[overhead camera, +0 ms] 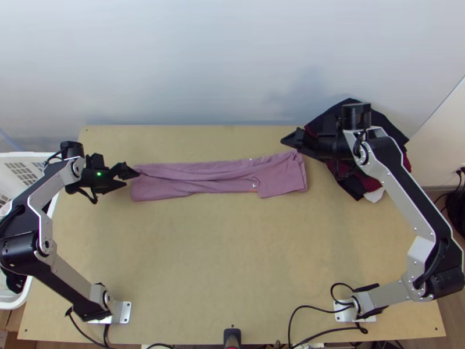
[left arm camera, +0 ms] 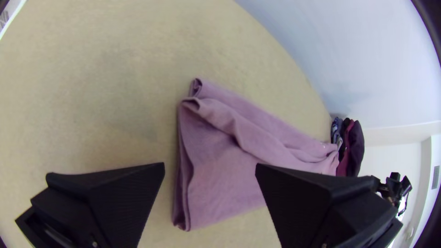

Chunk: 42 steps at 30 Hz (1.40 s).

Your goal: Fold the t-shirt

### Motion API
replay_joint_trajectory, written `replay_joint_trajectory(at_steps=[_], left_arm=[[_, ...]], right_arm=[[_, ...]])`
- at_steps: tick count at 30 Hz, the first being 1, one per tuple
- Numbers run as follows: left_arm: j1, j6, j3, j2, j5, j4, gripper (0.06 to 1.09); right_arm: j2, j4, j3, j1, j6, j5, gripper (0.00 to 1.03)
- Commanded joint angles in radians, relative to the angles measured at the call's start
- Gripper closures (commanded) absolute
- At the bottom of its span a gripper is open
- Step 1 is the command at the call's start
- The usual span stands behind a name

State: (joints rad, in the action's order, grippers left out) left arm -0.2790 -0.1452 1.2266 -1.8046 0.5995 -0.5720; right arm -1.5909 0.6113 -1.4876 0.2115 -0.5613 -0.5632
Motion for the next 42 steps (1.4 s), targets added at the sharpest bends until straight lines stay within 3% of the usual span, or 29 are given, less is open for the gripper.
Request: replay_joint_trajectory(at_steps=[1, 11, 19, 23, 25, 26, 28, 33, 42], left_arm=[[-0.009, 0.016, -0.019, -0.036, 0.014, 0.024, 0.12], [0.035, 0.016, -0.004, -0.133, -0.037, 0.072, 0.12], [0.169, -0.048, -0.013, -0.136, -0.049, 0.107, 0.13], [0.218, -0.082, -0.021, -0.137, -0.086, 0.136, 0.26], [0.224, -0.083, -0.027, -0.136, -0.087, 0.141, 0.41], [0.224, -0.085, -0.029, -0.137, -0.098, 0.143, 0.56], [0.216, -0.083, -0.033, -0.137, -0.11, 0.143, 1.0], [0.118, -0.04, -0.065, -0.101, -0.13, 0.123, 1.05], [-0.235, 0.214, -0.042, -0.05, -0.13, -0.028, 1.05]], right_arm=[[-0.012, 0.008, -0.054, -0.027, -0.072, -0.049, 0.03], [-0.011, 0.034, -0.125, -0.035, -0.081, -0.053, 0.03], [-0.009, 0.039, -0.14, -0.026, -0.098, -0.053, 0.03], [-0.004, 0.039, -0.14, -0.023, -0.103, -0.053, 0.03], [0.0, 0.041, -0.138, -0.024, -0.103, -0.052, 0.03], [0.003, 0.044, -0.137, -0.026, -0.103, -0.053, 0.03], [0.011, 0.044, -0.129, -0.029, -0.103, -0.053, 0.03], [0.035, 0.045, -0.094, -0.037, -0.097, -0.052, 0.03], [0.072, 0.045, -0.025, -0.06, -0.071, -0.052, 0.03]])
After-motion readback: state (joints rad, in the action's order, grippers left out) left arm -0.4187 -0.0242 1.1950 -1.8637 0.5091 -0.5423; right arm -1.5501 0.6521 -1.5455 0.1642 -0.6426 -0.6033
